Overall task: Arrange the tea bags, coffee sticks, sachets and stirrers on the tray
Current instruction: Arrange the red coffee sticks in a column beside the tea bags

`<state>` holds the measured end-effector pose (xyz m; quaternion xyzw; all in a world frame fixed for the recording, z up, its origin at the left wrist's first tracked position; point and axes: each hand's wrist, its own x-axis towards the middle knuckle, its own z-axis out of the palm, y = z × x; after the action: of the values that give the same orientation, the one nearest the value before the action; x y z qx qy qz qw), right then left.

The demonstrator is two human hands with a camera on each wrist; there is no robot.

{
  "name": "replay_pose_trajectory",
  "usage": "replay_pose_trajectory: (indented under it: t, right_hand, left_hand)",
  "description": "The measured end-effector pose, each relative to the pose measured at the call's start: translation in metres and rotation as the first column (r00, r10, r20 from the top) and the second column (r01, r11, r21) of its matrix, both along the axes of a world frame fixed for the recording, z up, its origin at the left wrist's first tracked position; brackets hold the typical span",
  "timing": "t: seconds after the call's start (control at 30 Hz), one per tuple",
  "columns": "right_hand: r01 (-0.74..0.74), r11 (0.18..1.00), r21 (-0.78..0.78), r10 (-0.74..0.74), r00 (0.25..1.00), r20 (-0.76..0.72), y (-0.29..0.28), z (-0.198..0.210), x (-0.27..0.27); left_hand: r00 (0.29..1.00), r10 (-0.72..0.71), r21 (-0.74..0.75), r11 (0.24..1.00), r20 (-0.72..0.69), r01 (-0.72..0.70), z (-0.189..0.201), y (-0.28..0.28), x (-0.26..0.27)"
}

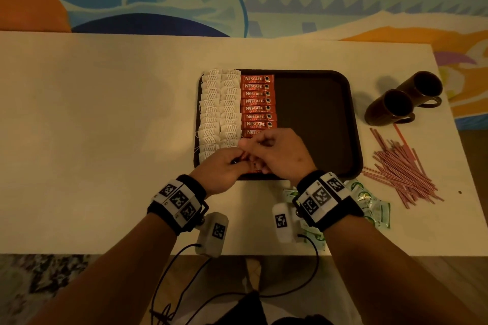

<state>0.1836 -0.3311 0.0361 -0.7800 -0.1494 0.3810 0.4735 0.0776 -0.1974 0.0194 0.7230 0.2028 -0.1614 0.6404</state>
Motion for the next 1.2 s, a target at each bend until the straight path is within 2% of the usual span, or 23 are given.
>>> replay_pose_trajectory:
  t: [0.1, 0.2, 0.33, 0.4, 0.5, 0.6, 0.67, 0.77, 0.83, 0.97, 1.03, 1.1, 1.2]
  right_hand:
    - [0.063, 0.998, 0.007, -0.062, 0.998, -0.027, -0.007, -0.004, 0.004]
    - [0.125, 0.989, 0.082, -0.113, 0.984, -0.136, -0.020, -0.008, 0.009]
    - [0.204, 0.974, 0.097, -0.189, 0.972, -0.141, -0.033, -0.012, 0.011]
    - [0.235, 0.965, 0.115, -0.213, 0.961, -0.175, -0.039, -0.013, 0.010]
    - [0.296, 0.948, 0.113, -0.266, 0.938, -0.223, -0.045, -0.014, 0.010]
    - [0.323, 0.937, 0.136, -0.289, 0.932, -0.219, -0.048, -0.013, 0.010]
    - [0.268, 0.951, 0.154, -0.233, 0.949, -0.210, -0.047, -0.011, 0.010]
    - [0.088, 0.986, 0.143, -0.078, 0.994, -0.076, -0.038, -0.011, 0.008]
    - [0.061, 0.986, 0.158, -0.059, 0.998, -0.019, -0.030, -0.011, 0.005]
    - [0.063, 0.988, 0.143, -0.063, 0.998, -0.008, -0.022, -0.013, 0.000]
    - [0.026, 0.995, 0.097, -0.027, 1.000, 0.015, -0.024, -0.017, -0.001]
    - [0.000, 0.999, 0.042, -0.001, 1.000, 0.021, -0.029, -0.018, 0.001]
    - [-0.146, 0.989, -0.040, 0.147, 0.989, 0.028, -0.036, -0.018, 0.000]
  left_hand:
    - [1.000, 0.007, -0.029, 1.000, 0.000, -0.007, 0.005, 0.001, -0.001]
    - [0.992, 0.128, 0.016, 0.992, 0.017, -0.129, 0.000, 0.009, -0.003]
    - [0.944, 0.330, -0.050, 0.943, 0.009, -0.330, -0.002, 0.013, -0.004]
    - [0.934, 0.356, -0.053, 0.933, -0.022, -0.356, -0.001, 0.012, -0.004]
    - [0.961, 0.268, -0.022, 0.963, -0.063, -0.269, -0.004, 0.012, -0.005]
    - [0.997, 0.024, 0.058, 0.998, -0.075, -0.020, -0.004, 0.009, -0.007]
    - [0.998, -0.029, 0.113, 0.993, -0.057, 0.035, -0.004, 0.008, -0.007]
    - [1.000, 0.011, 0.072, 0.997, -0.005, -0.011, -0.002, 0.003, -0.002]
    - [1.000, 0.025, 0.075, 0.997, -0.004, -0.024, 0.001, -0.003, 0.001]
    - [0.975, 0.222, -0.119, 0.967, -0.030, -0.224, 0.004, -0.008, 0.004]
    - [0.974, 0.222, -0.155, 0.962, -0.049, -0.227, 0.004, -0.005, 0.004]
    - [0.979, 0.192, -0.139, 0.970, -0.073, -0.200, 0.005, -0.002, 0.002]
    - [0.971, 0.229, -0.055, 0.971, -0.064, -0.232, 0.002, 0.005, 0.001]
